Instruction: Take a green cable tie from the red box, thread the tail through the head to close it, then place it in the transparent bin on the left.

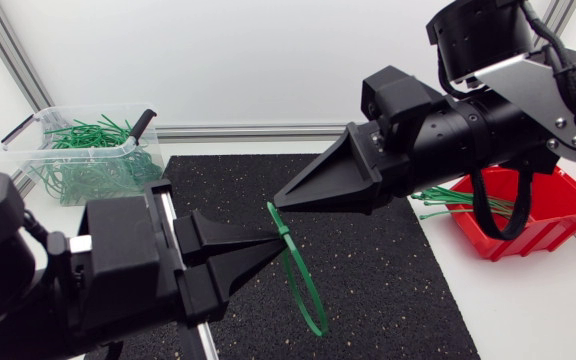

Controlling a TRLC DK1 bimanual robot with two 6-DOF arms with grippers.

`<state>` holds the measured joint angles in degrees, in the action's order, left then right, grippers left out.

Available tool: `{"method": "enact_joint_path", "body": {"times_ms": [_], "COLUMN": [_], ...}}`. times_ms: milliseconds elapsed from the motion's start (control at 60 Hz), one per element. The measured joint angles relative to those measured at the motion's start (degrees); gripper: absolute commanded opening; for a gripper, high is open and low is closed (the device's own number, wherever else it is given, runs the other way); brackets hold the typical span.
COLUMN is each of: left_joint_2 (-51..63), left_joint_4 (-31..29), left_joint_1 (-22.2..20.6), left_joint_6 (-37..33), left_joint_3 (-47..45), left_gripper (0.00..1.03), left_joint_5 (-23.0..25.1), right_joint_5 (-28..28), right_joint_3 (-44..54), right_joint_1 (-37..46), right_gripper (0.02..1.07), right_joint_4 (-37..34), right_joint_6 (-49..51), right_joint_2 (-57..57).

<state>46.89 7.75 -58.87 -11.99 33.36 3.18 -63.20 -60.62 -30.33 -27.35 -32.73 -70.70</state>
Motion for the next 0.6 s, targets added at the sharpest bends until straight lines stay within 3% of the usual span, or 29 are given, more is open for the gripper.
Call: {"method": "enact_joint_path", "body": {"times_ms": [600], "left_joint_2": [0.0], "left_joint_4": [-0.04], "left_joint_1": [0.0], "left_joint_6": [0.0], "left_joint_3": [0.0], "left_gripper": [0.04], "left_joint_5": [0.0], "right_joint_5": [0.7], "right_joint_3": [1.14], "right_joint_1": [-2.64], "right_gripper": [0.23], "right_joint_4": [-0.76], "right_joint_6": [0.04], "right_joint_2": [-0.44]}}
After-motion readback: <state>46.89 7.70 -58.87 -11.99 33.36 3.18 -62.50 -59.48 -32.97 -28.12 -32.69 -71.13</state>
